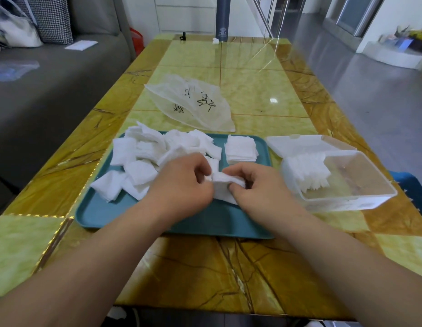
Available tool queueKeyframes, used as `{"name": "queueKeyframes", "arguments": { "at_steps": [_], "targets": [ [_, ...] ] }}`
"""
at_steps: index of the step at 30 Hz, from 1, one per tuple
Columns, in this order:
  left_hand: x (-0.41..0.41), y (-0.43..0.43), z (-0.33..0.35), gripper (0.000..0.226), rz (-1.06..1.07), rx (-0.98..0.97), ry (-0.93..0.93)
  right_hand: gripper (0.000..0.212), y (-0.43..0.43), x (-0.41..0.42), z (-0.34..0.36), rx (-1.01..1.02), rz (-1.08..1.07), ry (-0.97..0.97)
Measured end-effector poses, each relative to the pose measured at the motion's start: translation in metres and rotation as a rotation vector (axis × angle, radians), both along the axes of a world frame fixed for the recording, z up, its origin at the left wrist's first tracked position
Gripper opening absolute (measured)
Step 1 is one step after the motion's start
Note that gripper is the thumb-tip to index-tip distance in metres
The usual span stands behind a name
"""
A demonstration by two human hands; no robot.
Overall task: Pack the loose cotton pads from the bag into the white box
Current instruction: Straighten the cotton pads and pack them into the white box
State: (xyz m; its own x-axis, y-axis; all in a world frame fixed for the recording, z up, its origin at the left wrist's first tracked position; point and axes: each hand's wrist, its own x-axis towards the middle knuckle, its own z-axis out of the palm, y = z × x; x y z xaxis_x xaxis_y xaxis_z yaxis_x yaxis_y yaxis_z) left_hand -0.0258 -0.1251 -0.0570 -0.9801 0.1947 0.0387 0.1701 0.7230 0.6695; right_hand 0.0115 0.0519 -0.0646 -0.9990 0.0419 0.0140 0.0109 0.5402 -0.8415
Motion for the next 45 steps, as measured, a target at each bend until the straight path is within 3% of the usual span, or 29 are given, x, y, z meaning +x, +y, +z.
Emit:
{"name": "queueKeyframes", "arguments": {
  "at_steps": [3, 6, 8, 15, 20, 24, 31, 36, 42, 45],
  "targets": [
    [-0.011, -0.003, -0.006, 0.015, 0.163, -0.060, 0.077, 0.028, 0.005, -0.001, 0.000, -0.012, -0.063, 0.027],
    [-0.013, -0.001, -0.016, 0.034, 0.184, -0.164, -0.019, 0.028, 0.007, -0.002, 0.000, -0.049, -0.124, 0.030],
    [-0.012, 0.002, -0.018, 0.031, 0.177, -0.197, -0.017, 0.028, 0.006, -0.002, 0.000, -0.095, -0.168, 0.034],
    [-0.010, -0.002, -0.007, 0.011, 0.216, 0.065, -0.064, 0.027, 0.012, -0.001, 0.004, -0.126, -0.247, 0.040],
    [-0.007, -0.006, 0.003, 0.013, 0.119, 0.165, -0.098, 0.030, 0.019, -0.001, 0.001, -0.122, -0.253, 0.021],
    [-0.004, -0.008, 0.004, 0.032, 0.003, 0.208, -0.151, 0.030, 0.022, -0.004, -0.001, -0.109, -0.248, 0.023],
    [0.006, -0.003, 0.012, 0.025, -0.220, 0.197, -0.171, 0.026, 0.021, -0.006, -0.002, -0.103, -0.129, 0.007],
    [0.002, 0.003, -0.002, 0.025, -0.119, 0.193, -0.127, 0.035, 0.017, -0.005, -0.004, -0.077, 0.002, -0.063],
    [0.003, 0.004, -0.003, 0.018, -0.086, 0.202, -0.104, 0.050, 0.021, -0.006, -0.003, -0.195, 0.029, -0.109],
    [0.004, 0.003, 0.001, 0.019, -0.131, 0.238, -0.156, 0.054, 0.022, -0.005, -0.001, -0.113, 0.087, -0.093]
  ]
}}
